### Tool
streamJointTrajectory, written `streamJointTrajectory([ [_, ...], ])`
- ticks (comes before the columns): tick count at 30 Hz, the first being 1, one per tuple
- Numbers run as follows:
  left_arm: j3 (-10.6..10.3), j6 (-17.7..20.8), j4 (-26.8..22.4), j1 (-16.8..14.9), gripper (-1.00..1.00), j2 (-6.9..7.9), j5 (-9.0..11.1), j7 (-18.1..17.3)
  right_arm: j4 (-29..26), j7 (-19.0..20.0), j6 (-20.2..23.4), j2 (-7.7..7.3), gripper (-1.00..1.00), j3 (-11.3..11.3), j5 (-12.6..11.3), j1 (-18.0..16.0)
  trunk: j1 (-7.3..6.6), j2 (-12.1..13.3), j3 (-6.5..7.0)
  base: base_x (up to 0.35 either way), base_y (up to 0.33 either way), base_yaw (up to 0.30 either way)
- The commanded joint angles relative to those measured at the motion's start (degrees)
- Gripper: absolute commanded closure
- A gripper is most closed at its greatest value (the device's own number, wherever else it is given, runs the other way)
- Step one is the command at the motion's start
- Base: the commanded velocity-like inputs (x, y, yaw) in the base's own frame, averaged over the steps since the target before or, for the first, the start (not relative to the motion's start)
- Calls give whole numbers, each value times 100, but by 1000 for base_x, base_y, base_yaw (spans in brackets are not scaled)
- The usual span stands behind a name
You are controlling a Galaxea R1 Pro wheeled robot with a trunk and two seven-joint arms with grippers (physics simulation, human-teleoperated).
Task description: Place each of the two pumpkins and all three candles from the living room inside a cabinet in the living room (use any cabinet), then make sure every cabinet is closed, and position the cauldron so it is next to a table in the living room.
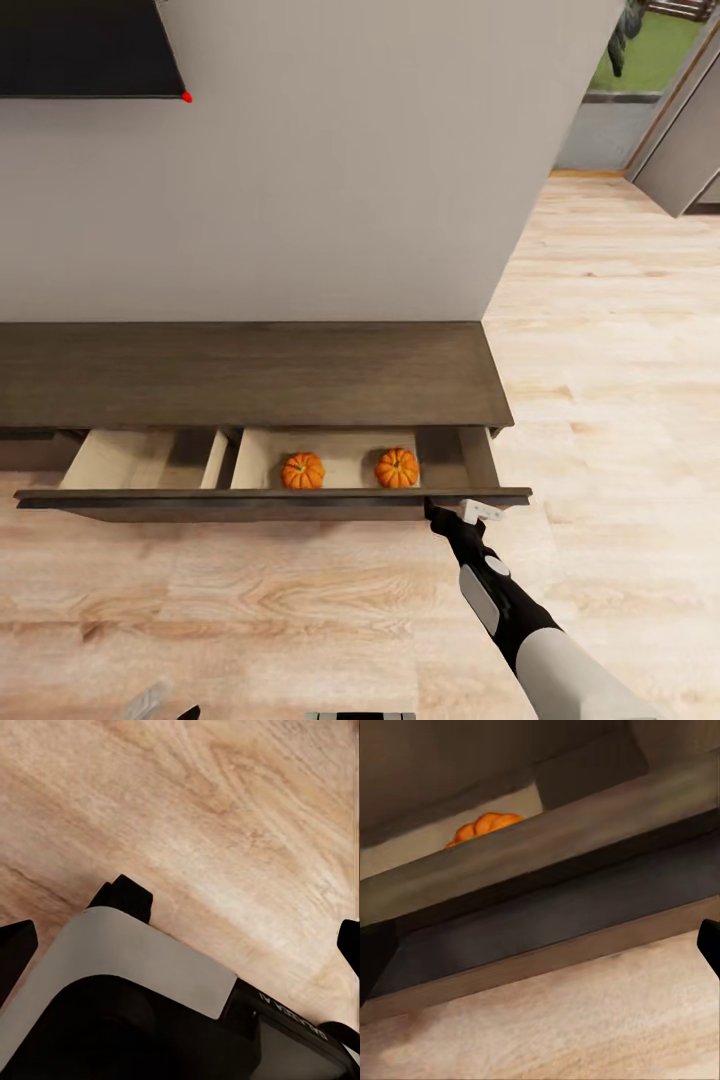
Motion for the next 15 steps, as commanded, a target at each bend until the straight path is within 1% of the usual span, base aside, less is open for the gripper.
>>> streamJointTrajectory([
  [1, 2, -1, -1, 0, -100, 3, 0, -1, -6, -1, 2, -1, -100, -14, -17, -3, 0, 0, 1, 345, 0, 0],
  [8, 0, -1, 4, 0, -100, 9, -1, 0, -6, 1, 7, -11, -100, -14, -57, -1, 0, 0, 1, 345, 0, 0],
  [10, 2, -1, 5, 0, -100, 9, -5, 1, -6, 57, 3, -12, -100, -15, -59, 3, 0, 0, 1, 345, 7, 0],
  [12, 2, -1, 8, 0, -100, 9, -4, 1, -6, 310, 0, -16, -100, -28, -59, 5, 0, 0, 1, 345, 42, 0],
  [13, 1, -1, 7, 0, -100, 9, -5, 5, -6, 558, -2, -21, -100, -38, -61, 6, 0, 0, 1, 345, 61, 0],
  [15, -3, -1, 7, 0, -100, 9, -2, 5, -1, 726, -7, -23, -100, -44, -66, 6, 0, 0, 1, 302, 46, 0],
])
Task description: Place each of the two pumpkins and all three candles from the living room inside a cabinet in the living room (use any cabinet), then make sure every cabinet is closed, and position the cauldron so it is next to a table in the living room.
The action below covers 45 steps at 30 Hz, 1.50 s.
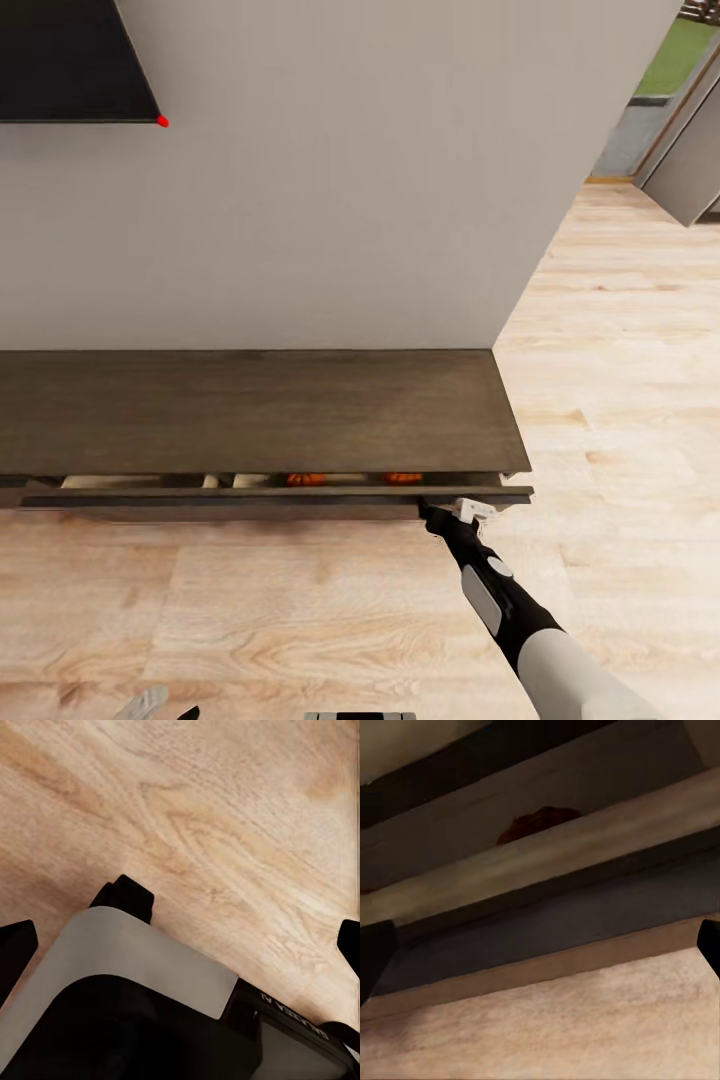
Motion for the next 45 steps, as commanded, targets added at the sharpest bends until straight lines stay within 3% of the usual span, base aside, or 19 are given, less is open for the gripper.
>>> streamJointTrajectory([
  [1, -4, 0, 3, 0, -100, 0, 2, -5, -13, 57, -2, 3, -100, 11, 6, -3, 0, 0, 1, 166, 21, 0],
  [23, -49, 0, 8, 0, -100, 0, 2, -6, -11, 140, 3, -3, -100, 9, -10, -3, 0, 0, 1, 91, 33, 0],
  [40, -8, 2, 9, -17, -100, 8, 0, 3, -51, 126, 17, -23, -100, 12, -8, 11, 0, 0, 1, -39, -19, 0],
  [45, 13, 312, 17, -499, -100, 102, -19, 37, -275, 132, 253, -37, -100, 62, 6, 59, 0, 0, 1, -285, -138, 0],
])
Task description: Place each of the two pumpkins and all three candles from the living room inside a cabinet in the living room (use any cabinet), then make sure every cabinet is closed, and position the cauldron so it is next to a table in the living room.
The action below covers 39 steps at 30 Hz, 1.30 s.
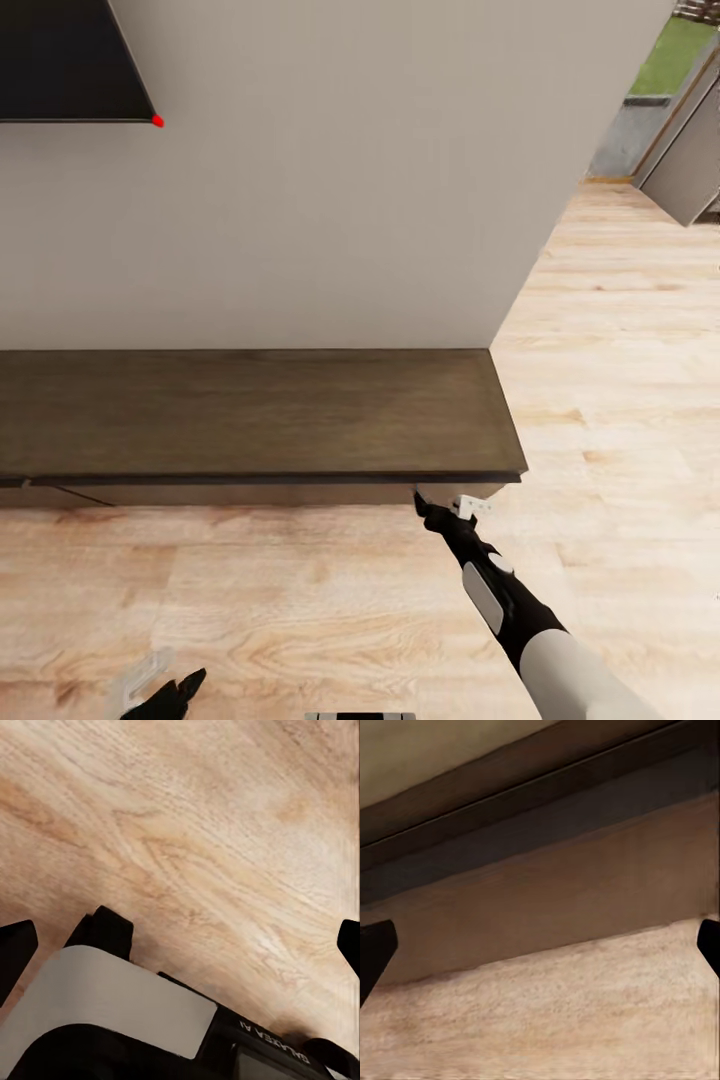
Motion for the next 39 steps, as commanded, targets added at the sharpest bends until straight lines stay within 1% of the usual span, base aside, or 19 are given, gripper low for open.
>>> streamJointTrajectory([
  [1, 34, 152, 3, -128, -100, 54, -9, 7, -40, 5, 110, -6, -100, 7, 8, 20, 0, 0, 0, -299, -153, 0],
  [3, 73, 256, -1, -224, -100, 122, 2, 6, -74, 15, 233, -10, -100, 10, 17, 46, 0, 0, 0, -253, -131, 0],
  [5, 119, 371, 1, -461, -100, 218, 13, -21, -253, 38, 474, -19, -100, 15, 37, 189, 0, 0, 0, -122, -63, 0],
  [6, 126, 391, 11, -532, -100, 232, 15, -32, -334, 49, 534, -21, -100, 15, 43, 249, 0, 0, 0, -76, -40, 0],
  [8, 141, 442, 142, -761, -100, 258, 22, -54, -706, 76, 735, -61, -100, 18, 56, 504, -22, 40, 18, -44, -23, 0],
  [9, 143, 468, 341, -947, -100, 265, 31, -56, -1080, 88, 946, -131, -100, 26, 61, 717, -44, 80, 35, -25, -13, 0],
  [10, 144, 468, 476, -1037, -100, 260, 35, -56, -1320, 93, 1097, -177, -100, 30, 63, 842, -66, 120, 53, -20, -10, 0],
  [11, 145, 450, 794, -1191, -100, 244, 37, -52, -1911, 96, 1491, -295, -100, 32, 68, 1137, -88, 160, 71, -13, -7, 0],
  [12, 144, 425, 967, -1248, -100, 237, 40, -44, -2253, 94, 1730, -363, -100, 32, 70, 1298, -110, 200, 89, -10, -5, 0],
  [13, 142, 346, 1283, -1331, -100, 226, 44, -27, -2989, 89, 2266, -515, -100, 30, 80, 1601, -132, 241, 107, -7, -3, 0],
  [14, 143, 302, 1415, -1360, -100, 224, 45, -17, -3378, 87, 2553, -598, -100, 31, 90, 1733, -154, 281, 125, -5, -3, 0],
  [16, 167, 194, 1735, -1430, -100, 243, 64, -2, -4772, 82, 3692, -922, -100, 32, 140, 2092, -198, 361, 161, -3, -1, -4],
  [17, 206, 166, 1833, -1447, -100, 252, 104, 5, -5214, 81, 4181, -1035, -100, 28, 152, 2184, -220, 401, 181, -1, -1, -56],
  [19, 253, 151, 1898, -1458, -100, 258, 153, 13, -5499, 75, 4545, -1103, -100, 28, 161, 2243, -264, 481, 224, -1, -1, -96],
  [20, 311, 140, 1958, -1468, -100, 266, 202, 19, -5749, 61, 4866, -1148, -100, 39, 168, 2293, -286, 521, 248, 0, 0, -146],
  [26, 372, 143, 2026, -1477, -100, 276, 248, -3, -6180, 46, 5151, -1211, -100, 55, 182, 2340, -418, 762, 398, 0, 0, -155],
  [30, 380, 151, 2017, -1477, -100, 281, 304, -56, -6239, 44, 5179, -1223, -100, 53, 186, 2344, -505, 922, 506, 0, 0, -123],
  [38, 394, 475, 1825, -1446, -100, 296, 765, -60, -6273, 43, 5186, -1218, -100, 56, 205, 2338, -505, 922, 580, 0, 0, -101],
  [39, 396, 484, 1820, -1445, -100, 296, 779, -56, -6274, 43, 5186, -1212, -100, 56, 208, 2326, -505, 922, 589, 0, 0, -87],
])
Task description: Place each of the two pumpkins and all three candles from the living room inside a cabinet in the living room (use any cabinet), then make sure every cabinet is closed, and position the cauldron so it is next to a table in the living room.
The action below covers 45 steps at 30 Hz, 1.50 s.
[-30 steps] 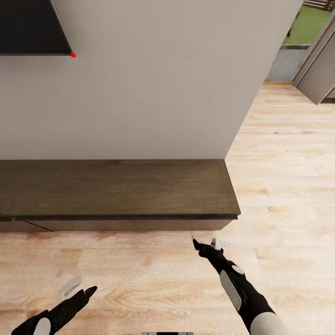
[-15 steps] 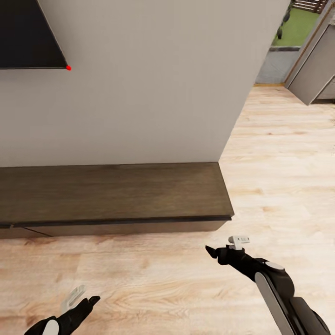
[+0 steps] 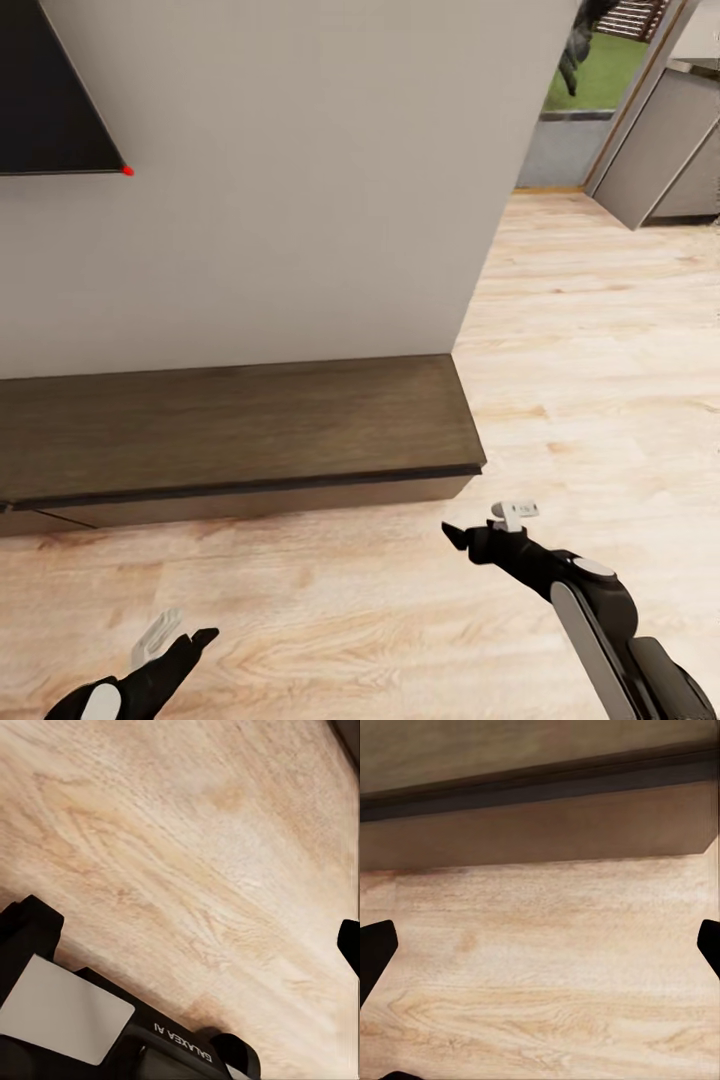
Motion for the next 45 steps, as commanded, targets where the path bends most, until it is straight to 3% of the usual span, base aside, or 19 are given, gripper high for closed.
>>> streamJointTrajectory([
  [1, 1, 8, -4, 1, -100, 0, 12, 5, -1, 0, 0, 8, -100, -1, 4, -14, 0, 0, 10, 0, 0, -86],
  [5, 81, 32, -8, 2, -100, -16, 39, 25, -2, 0, 15, 45, -100, -1, 11, -144, 0, 0, 47, 0, 0, -82],
  [14, 341, 52, -3, 3, -100, -23, 69, 34, -3, 0, 73, 72, -100, 5, 12, -364, 198, -361, -29, 0, 0, -76],
  [15, 382, 53, -2, 3, -100, -22, 71, 34, -3, 0, 77, 75, -100, 83, 14, -378, 220, -401, -38, 0, 0, -70],
  [19, 401, 54, -1, 3, -100, -25, 72, 34, -3, 0, 79, 78, -100, 240, 19, -399, 308, -561, -72, 0, 0, -69],
  [30, 409, 50, -1, 3, -100, -10, 52, 31, -3, 0, 79, 85, -100, 388, 21, -404, 549, -1003, -165, 0, 0, -64],
  [45, 411, 32, 12, 3, -100, -2, 38, 34, -3, 0, 74, 86, -100, 453, 21, -402, 549, -1003, -22, 0, 0, -61],
])
